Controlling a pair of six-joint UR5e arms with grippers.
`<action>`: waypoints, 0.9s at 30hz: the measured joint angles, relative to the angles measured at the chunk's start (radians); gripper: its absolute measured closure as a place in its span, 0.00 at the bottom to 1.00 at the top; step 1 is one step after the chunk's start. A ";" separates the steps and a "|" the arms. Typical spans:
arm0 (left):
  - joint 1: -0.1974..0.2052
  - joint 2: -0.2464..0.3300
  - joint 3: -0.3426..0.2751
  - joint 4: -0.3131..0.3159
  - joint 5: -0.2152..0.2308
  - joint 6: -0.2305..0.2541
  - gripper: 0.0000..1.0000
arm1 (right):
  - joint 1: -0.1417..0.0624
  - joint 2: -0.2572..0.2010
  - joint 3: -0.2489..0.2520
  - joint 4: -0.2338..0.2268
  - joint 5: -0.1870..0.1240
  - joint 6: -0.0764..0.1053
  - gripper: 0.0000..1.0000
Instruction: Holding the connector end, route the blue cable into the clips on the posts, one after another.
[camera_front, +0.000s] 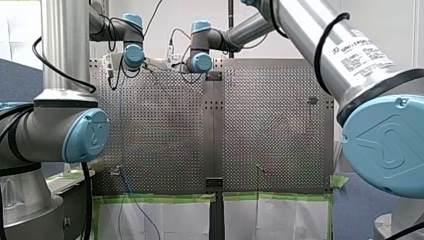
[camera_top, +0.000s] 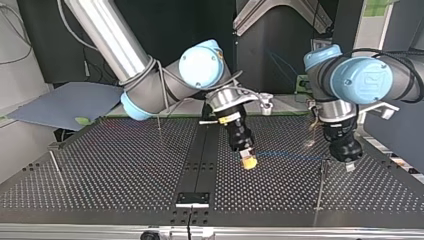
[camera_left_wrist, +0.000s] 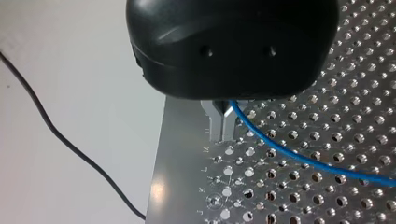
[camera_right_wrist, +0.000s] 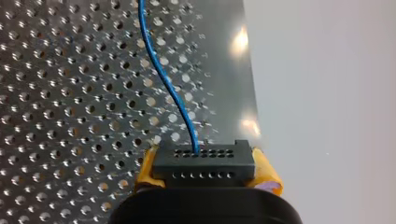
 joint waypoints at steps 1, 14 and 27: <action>0.002 0.000 0.001 0.000 0.000 0.000 1.00 | 0.001 0.005 -0.005 0.002 0.000 0.000 1.00; 0.016 -0.044 0.017 0.002 0.030 -0.011 1.00 | 0.001 0.046 -0.060 0.023 0.000 0.000 1.00; 0.052 -0.109 0.077 0.008 0.074 -0.060 1.00 | -0.021 0.058 -0.081 0.022 -0.008 0.000 1.00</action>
